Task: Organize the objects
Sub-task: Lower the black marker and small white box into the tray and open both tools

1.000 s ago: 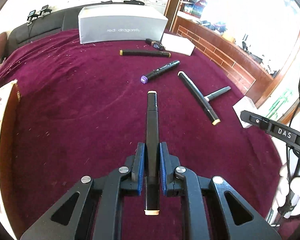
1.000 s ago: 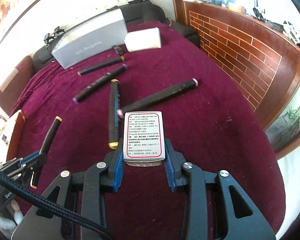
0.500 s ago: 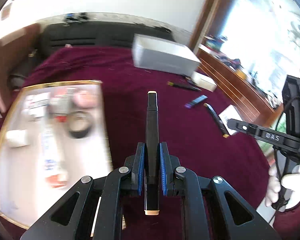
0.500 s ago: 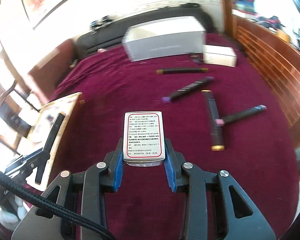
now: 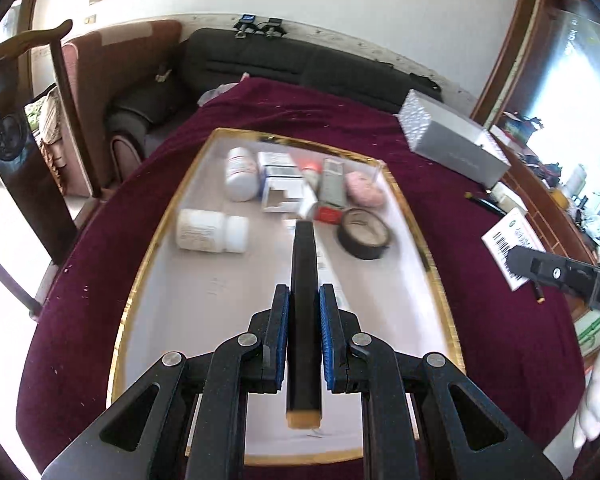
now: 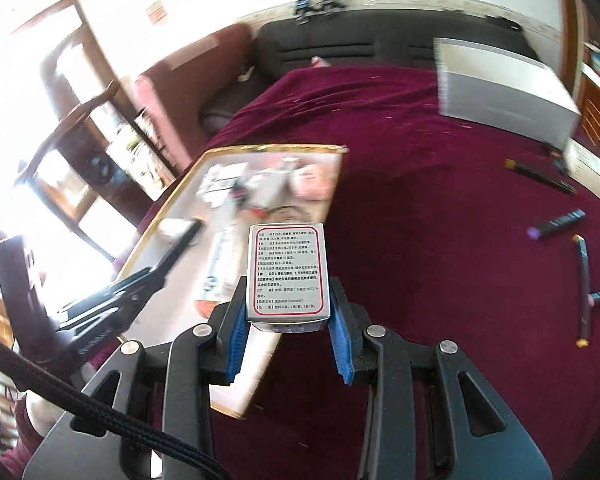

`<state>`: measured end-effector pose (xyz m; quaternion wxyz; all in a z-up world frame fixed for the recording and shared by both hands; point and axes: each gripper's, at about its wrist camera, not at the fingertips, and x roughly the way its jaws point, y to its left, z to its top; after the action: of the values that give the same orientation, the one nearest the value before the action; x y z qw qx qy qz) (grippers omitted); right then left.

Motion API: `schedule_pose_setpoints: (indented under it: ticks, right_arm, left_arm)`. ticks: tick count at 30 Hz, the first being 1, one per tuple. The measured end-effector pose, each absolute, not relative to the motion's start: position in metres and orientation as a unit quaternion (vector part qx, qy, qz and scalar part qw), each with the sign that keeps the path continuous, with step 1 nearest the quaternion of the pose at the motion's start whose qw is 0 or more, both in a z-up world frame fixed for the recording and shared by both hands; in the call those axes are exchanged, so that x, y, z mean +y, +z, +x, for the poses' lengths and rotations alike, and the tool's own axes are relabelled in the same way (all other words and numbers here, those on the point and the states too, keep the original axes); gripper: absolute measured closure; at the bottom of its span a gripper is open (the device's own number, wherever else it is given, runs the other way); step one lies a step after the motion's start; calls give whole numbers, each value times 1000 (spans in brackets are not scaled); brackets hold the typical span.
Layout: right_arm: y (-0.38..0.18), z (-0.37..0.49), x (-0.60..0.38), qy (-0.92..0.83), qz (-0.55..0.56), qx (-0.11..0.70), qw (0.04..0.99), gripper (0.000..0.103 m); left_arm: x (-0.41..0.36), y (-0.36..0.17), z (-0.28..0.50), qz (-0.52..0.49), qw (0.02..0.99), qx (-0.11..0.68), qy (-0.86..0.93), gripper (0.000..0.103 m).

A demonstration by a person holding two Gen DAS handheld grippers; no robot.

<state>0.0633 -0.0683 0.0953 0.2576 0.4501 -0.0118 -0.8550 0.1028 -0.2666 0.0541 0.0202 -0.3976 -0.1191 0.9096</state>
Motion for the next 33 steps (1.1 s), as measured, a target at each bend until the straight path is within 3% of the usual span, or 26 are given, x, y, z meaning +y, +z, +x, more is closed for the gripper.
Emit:
schedule_pose_setpoints:
  ticks: [15,33]
  right_arm:
    - [36,32,-154,-828,504,73,235,69]
    - [13,1,-155,-820,525,70,216,69]
  left_arm:
    - [-292,22,75,-443,-1,-119,889,91]
    - [-282,19,69,-443,-24,-96,891,91]
